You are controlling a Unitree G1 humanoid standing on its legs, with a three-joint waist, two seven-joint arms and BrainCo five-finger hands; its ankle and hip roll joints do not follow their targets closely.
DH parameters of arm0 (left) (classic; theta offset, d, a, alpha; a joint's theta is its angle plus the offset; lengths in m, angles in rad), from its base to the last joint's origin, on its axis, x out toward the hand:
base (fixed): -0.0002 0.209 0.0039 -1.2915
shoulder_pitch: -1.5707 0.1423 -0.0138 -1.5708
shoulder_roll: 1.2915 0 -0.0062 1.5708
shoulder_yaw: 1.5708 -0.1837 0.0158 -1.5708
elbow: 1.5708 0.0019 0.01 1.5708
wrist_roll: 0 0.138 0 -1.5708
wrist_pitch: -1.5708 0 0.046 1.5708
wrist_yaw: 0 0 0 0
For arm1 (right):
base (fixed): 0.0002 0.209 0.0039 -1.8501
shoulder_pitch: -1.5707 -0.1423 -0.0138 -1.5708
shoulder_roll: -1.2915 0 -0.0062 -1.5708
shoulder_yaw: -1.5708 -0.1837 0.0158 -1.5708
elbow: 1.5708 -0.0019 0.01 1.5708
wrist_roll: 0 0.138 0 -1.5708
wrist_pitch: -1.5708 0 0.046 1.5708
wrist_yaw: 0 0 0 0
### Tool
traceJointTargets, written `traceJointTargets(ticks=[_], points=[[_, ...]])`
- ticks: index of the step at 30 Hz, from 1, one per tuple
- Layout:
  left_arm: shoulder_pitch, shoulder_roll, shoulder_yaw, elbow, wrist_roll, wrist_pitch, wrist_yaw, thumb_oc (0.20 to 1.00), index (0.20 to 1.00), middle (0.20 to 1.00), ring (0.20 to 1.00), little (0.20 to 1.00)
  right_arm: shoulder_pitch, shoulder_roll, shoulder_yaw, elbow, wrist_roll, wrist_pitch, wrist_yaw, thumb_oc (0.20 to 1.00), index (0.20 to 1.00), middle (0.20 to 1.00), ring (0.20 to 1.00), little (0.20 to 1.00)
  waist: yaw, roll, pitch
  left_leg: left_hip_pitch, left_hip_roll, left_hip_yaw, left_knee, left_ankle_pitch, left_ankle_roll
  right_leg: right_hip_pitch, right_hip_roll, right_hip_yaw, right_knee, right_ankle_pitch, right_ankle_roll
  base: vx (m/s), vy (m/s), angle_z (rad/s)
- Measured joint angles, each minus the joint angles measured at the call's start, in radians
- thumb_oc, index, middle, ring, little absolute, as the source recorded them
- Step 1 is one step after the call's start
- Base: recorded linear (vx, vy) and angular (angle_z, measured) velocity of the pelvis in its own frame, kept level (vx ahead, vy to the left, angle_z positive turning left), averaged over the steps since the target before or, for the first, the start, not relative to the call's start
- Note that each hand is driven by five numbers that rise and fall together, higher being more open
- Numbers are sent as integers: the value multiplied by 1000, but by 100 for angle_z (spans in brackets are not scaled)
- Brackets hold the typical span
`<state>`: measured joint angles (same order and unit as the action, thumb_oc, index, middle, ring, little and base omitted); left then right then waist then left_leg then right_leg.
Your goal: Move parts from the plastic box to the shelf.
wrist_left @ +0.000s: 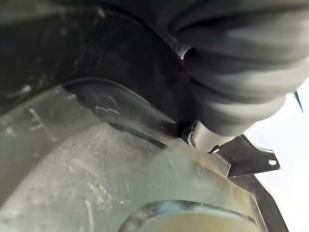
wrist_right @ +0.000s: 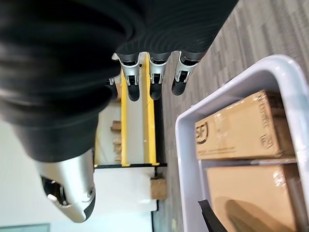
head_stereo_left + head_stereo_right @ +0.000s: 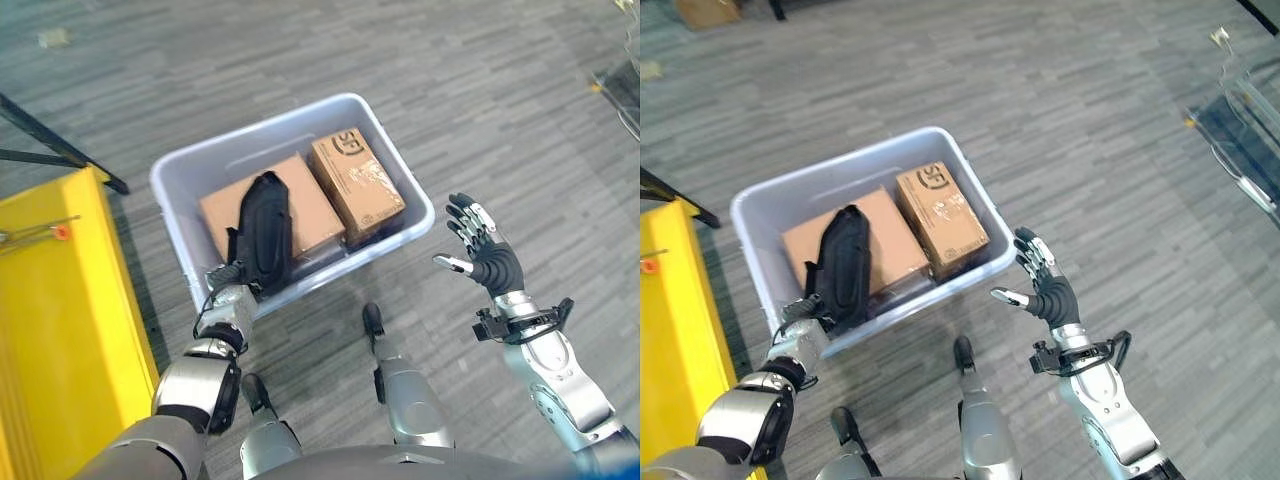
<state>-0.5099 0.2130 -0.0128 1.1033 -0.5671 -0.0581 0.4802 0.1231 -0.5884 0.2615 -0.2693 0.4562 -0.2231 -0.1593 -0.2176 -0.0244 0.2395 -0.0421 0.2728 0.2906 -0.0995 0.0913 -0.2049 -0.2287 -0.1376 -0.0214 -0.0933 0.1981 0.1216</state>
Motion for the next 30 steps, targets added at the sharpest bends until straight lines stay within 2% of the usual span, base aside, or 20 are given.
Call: traceJointTargets(ticks=[2, 3, 6, 7, 9, 12, 15, 21, 22, 24, 28, 30], points=[[70, -5, -33, -109, 8, -6, -2, 200, 200, 200, 200, 200, 1, 3, -18, 10, -2, 1, 5, 1000, 1000, 1000, 1000, 1000, 20, 13, -24, 10, -13, -11, 0, -4, 7, 19, -16, -20, 0, -2, 4, 19, 45, 30], [149, 0, -71, -243, 17, -25, -6, 200, 200, 200, 200, 200, 21, 12, -40, 13, -3, 1, 9, 1000, 1000, 1000, 1000, 1000, 15, 19, -28, 25, -20, -28, 0, -6, 10, 45, -21, -31, 0, -3, 7, 5, 17, 39], [233, 23, -106, -368, 47, -70, -46, 200, 200, 200, 200, 200, 44, 40, -59, 25, -9, 2, 22, 1000, 1000, 1000, 1000, 1000, 51, 22, -65, 27, -34, -40, 0, -12, 19, 60, -43, -45, -4, -17, 17, 22, 41, 22], [289, 46, -104, -457, 45, -67, -60, 200, 200, 200, 200, 200, 57, 54, -66, 25, -10, 9, 35, 1000, 1000, 1000, 1000, 1000, 48, 22, -71, 29, -38, -51, 0, -14, 22, 67, -45, -51, -1, -14, 16, 11, 21, 17], [358, 79, -95, -581, 41, -85, -95, 200, 200, 200, 200, 200, 73, 78, -90, 25, -10, 16, 40, 1000, 1000, 1000, 1000, 1000, 68, 24, -75, 31, -44, -57, 0, -12, 24, 76, -55, -60, -3, -13, 20, 19, 19, 15], [552, 134, -43, -901, 44, -104, -164, 200, 200, 200, 200, 200, 83, 120, -128, 33, -41, 40, 49, 1000, 1000, 1000, 1000, 1000, 83, 24, -101, 58, -43, -60, 0, -19, 25, 107, -55, -72, -5, -26, 20, 20, 3, 7], [583, 149, -23, -955, 44, -131, -210, 200, 200, 200, 200, 200, 83, 117, -138, 66, -47, 43, 55, 1000, 1000, 1000, 1000, 1000, 119, 34, -149, 62, -46, -70, -1, -23, 28, 119, -61, -80, -5, -31, 25, 29, -5, 10], [693, 167, 3, -1066, 49, -113, -286, 200, 200, 200, 200, 200, 91, 118, -138, 71, -48, 59, 88, 1000, 1000, 1000, 1000, 1000, 123, 25, -186, 90, -46, -108, -1, -29, 37, 182, -67, -116, -5, -46, 30, 13, -20, 17], [726, 166, -2, -1095, 55, -112, -311, 200, 200, 200, 200, 200, 107, 118, -142, 71, -48, 60, 92, 1000, 1000, 1000, 1000, 1000, 122, 21, -190, 110, -46, -111, 0, -31, 37, 202, -66, -124, -5, -50, 33, -2, -34, 19], [744, 168, -5, -1103, 73, -109, -334, 200, 200, 200, 200, 200, 113, 118, -137, 75, -47, 65, 109, 1000, 1000, 1000, 1000, 1000, 152, 20, -206, 111, -45, -117, -1, -34, 37, 212, -67, -129, -5, -62, 35, -21, -75, 12], [793, 161, -51, -1142, 77, -95, -368, 200, 200, 200, 200, 200, 118, 118, -131, 74, -41, 75, 129, 1000, 1000, 1000, 1000, 1000, 157, 25, -215, 115, -41, -185, 0, -30, 42, 261, -63, -176, 0, -73, 33, -44, -88, 39], [807, 154, -72, -1157, 68, -87, -393, 200, 200, 200, 200, 200, 111, 118, -116, 75, -36, 77, 139, 1000, 1000, 1000, 1000, 1000, 180, 30, -214, 129, -31, -191, 0, -28, 41, 279, -54, -185, 0, -79, 32, -58, -129, 15]])
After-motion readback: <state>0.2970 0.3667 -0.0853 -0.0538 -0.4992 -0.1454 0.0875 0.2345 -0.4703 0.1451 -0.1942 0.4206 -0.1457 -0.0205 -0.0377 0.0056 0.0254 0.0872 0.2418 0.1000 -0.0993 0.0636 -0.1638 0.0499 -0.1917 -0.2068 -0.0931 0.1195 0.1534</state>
